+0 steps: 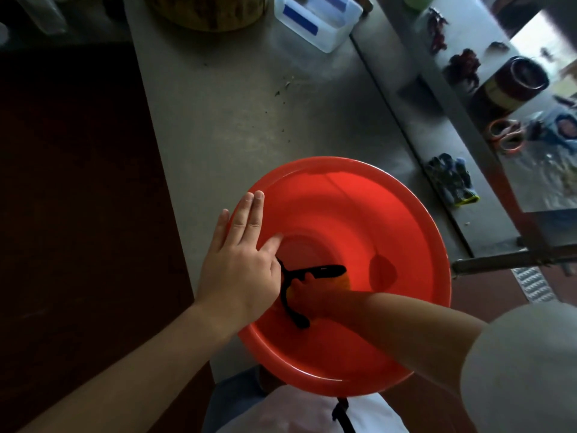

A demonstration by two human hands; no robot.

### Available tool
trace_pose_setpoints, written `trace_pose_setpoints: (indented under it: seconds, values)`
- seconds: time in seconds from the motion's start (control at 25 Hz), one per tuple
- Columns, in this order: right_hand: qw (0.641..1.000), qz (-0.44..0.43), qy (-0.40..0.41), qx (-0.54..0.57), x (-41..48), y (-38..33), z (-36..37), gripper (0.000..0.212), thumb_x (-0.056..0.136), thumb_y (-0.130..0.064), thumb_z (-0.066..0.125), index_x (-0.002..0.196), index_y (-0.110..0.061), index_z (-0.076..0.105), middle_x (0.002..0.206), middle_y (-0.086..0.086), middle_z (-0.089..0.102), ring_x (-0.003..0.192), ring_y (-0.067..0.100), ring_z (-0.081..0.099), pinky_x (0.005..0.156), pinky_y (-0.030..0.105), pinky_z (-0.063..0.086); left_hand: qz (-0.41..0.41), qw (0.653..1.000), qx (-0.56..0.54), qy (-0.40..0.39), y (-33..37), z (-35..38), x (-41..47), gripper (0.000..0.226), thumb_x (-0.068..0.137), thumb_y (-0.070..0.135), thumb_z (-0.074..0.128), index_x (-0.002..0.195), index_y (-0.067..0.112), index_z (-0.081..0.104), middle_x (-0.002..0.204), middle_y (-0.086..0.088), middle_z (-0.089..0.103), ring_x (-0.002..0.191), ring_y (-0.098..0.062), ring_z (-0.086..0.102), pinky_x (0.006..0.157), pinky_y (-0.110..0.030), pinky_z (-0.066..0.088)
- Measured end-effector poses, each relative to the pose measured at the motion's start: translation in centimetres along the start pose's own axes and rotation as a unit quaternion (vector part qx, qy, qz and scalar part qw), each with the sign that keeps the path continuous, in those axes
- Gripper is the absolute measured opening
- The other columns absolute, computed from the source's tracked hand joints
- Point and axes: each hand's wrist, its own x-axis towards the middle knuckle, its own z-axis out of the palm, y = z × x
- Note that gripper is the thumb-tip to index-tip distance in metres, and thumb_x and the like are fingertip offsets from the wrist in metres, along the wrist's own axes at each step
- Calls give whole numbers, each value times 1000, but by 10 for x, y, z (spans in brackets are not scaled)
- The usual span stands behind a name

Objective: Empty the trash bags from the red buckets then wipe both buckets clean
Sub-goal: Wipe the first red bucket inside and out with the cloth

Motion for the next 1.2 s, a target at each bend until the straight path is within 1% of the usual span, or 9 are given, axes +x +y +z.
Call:
trace_pose_setpoints:
  seconds: [0.08,0.16,0.24,0.4,0.56,0.68,0.92,1.04,1.2]
  values:
    - [999,19,19,45,5,10,-9,49,104,-37,40,148,-15,42,150,17,39,134,45,40,104,62,39,0,1000,-1,-4,-1,-1,-1,50,92,34,33,126,27,68,165,-19,5,154,-30,-1,121,-56,16]
    - [984,111,128,61,15,27,-17,42,102,-40,38,137,-23,55,137,9,56,124,36,54,100,53,44,0,1000,-4,-9,-1,-1,-1,51,92,34,31,127,27,68,165,-19,4,154,-30,-2,121,-56,16]
    - [961,165,178,132,27,45,-19,42,99,-41,46,138,-27,53,140,6,52,127,34,51,102,54,42,-1,1000,-2,-12,-1,-2,0,51,92,34,32,127,27,68,165,-19,4,154,-30,-2,121,-56,17]
    - [971,131,123,156,44,59,-4,49,100,-43,50,148,-37,41,157,16,22,140,42,27,110,56,32,-1,1000,6,-16,0,-1,1,50,92,34,33,128,28,67,166,-19,2,154,-29,-3,121,-55,16]
    - [920,212,125,306,37,51,19,51,89,-55,61,135,-36,50,146,20,28,128,49,33,97,55,43,-4,1000,5,-15,1,1,0,49,92,33,35,129,28,66,166,-18,0,154,-29,-4,122,-54,14]
    - [923,233,86,294,32,32,32,49,89,-59,57,131,-33,52,145,22,30,124,53,36,96,58,42,-3,1000,-6,-4,1,1,1,49,91,32,36,127,28,68,166,-18,2,154,-29,-2,122,-55,15]
    - [965,151,-39,209,35,-10,33,68,88,-53,65,147,-31,40,156,17,17,134,52,27,104,63,37,-1,1000,-11,-3,0,1,1,47,92,33,35,125,27,69,166,-19,3,154,-29,-3,122,-55,14]
    - [980,87,-34,174,34,-23,23,58,92,-44,65,144,-27,45,156,18,22,136,53,28,106,63,35,1,1000,-16,-1,1,0,1,49,92,33,34,125,27,69,165,-19,4,154,-30,-1,122,-56,14]
    - [966,52,60,246,31,-33,7,69,99,-42,57,157,-27,25,161,12,20,145,45,23,111,64,30,0,1000,-4,-8,2,-2,1,48,91,32,36,125,27,69,165,-19,4,154,-30,-1,122,-55,14]
